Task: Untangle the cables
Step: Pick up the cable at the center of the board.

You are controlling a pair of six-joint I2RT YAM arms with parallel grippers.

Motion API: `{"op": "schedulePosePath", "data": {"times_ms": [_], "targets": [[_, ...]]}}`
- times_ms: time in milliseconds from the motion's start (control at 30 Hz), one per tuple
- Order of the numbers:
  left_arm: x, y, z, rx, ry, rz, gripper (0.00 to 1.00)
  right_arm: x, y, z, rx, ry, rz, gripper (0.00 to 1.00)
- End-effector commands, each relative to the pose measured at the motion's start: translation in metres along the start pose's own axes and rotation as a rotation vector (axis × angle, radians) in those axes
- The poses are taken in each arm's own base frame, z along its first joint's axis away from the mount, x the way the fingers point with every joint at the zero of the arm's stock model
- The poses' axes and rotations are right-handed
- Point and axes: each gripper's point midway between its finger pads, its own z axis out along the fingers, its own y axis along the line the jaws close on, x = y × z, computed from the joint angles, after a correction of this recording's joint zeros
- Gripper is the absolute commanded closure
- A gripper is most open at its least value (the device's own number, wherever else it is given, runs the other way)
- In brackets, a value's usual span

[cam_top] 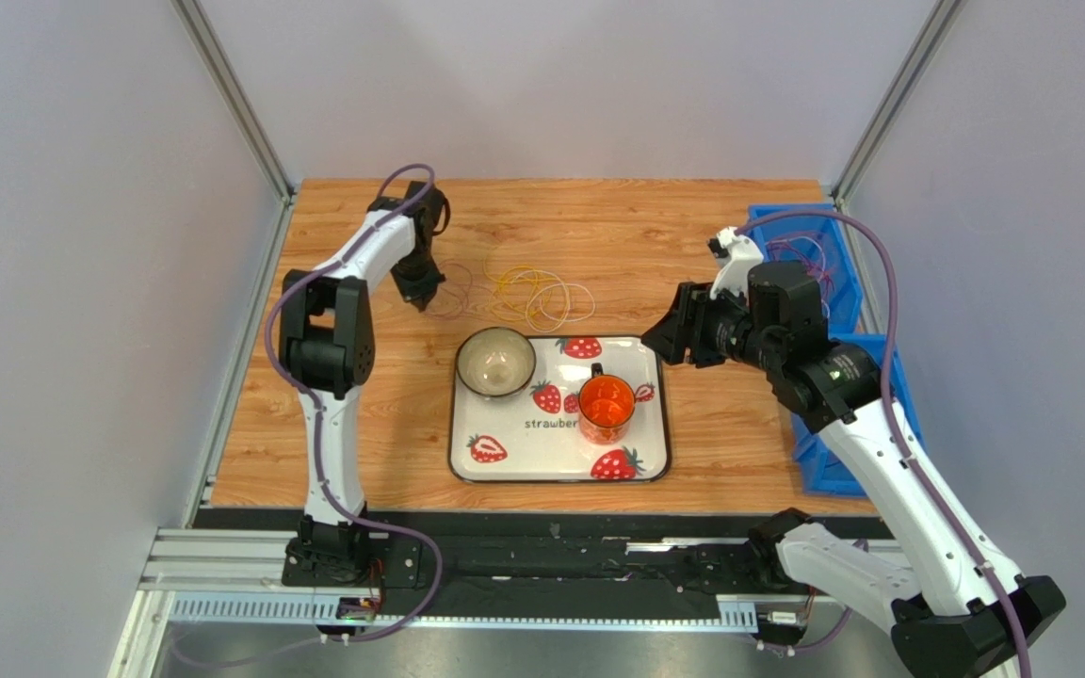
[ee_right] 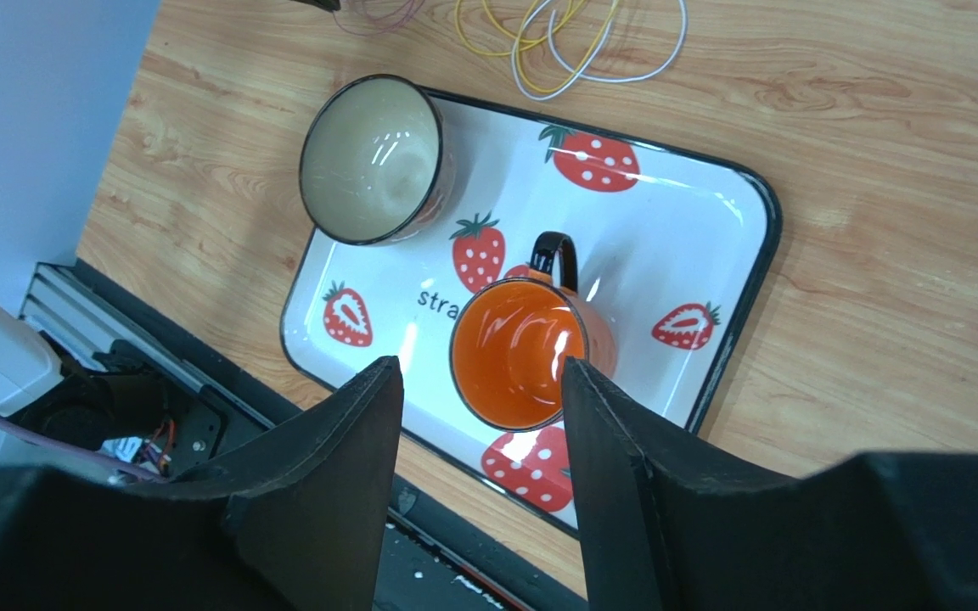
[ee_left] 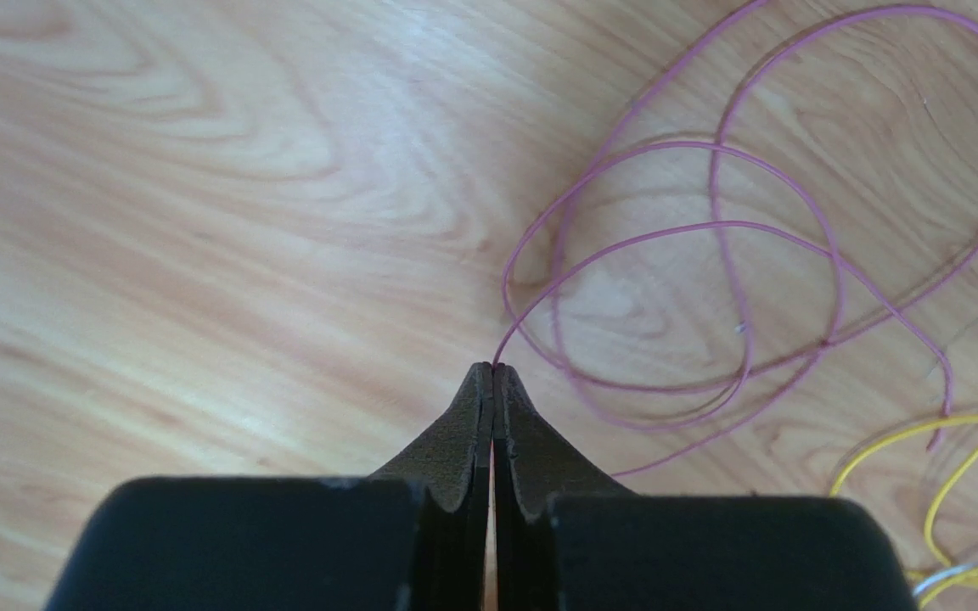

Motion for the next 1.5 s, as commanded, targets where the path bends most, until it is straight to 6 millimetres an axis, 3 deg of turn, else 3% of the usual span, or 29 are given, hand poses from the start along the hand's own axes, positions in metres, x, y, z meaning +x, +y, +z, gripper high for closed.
{"op": "schedulePosePath", "data": {"times_ms": [0, 167, 400, 667, 867, 1033, 1167, 1233, 1400, 1467], "targets": [[-0.046, 0.01, -0.073, 0.112, -0.197, -0.001, 1.0, -0.008, 0.017, -0.002, -0.07, -0.01, 0.056, 0.48], [-0.058, 0.02, -0.114, 0.174, -0.287, 0.032, 1.0, -0.013, 0.031, 0.002, -0.135, -0.007, 0.116, 0.48], [-0.073, 0.016, -0.195, 0.365, -0.439, 0.103, 1.0, -0.021, 0.056, 0.013, -0.267, 0.018, 0.191, 0.47], [-0.056, 0.003, -0.272, 0.634, -0.486, 0.2, 1.0, -0.047, 0.082, 0.029, -0.391, 0.024, 0.304, 0.4], [-0.029, 0.003, -0.301, 0.756, -0.499, 0.219, 1.0, -0.06, 0.085, 0.06, -0.368, 0.031, 0.483, 0.33], [-0.011, 0.005, -0.322, 0.845, -0.513, 0.236, 1.0, -0.071, 0.109, 0.085, -0.424, 0.039, 0.568, 0.31], [-0.001, 0.008, -0.329, 0.881, -0.507, 0.248, 1.0, -0.081, 0.128, 0.107, -0.447, 0.042, 0.586, 0.32], [0.005, 0.009, -0.333, 0.906, -0.509, 0.252, 1.0, -0.077, 0.13, 0.125, -0.428, 0.065, 0.601, 0.32], [0.014, 0.013, -0.329, 0.912, -0.496, 0.252, 1.0, -0.09, 0.145, 0.142, -0.506, 0.054, 0.668, 0.32], [0.016, 0.014, -0.331, 0.924, -0.498, 0.253, 1.0, -0.086, 0.149, 0.153, -0.516, 0.079, 0.677, 0.33]]}}
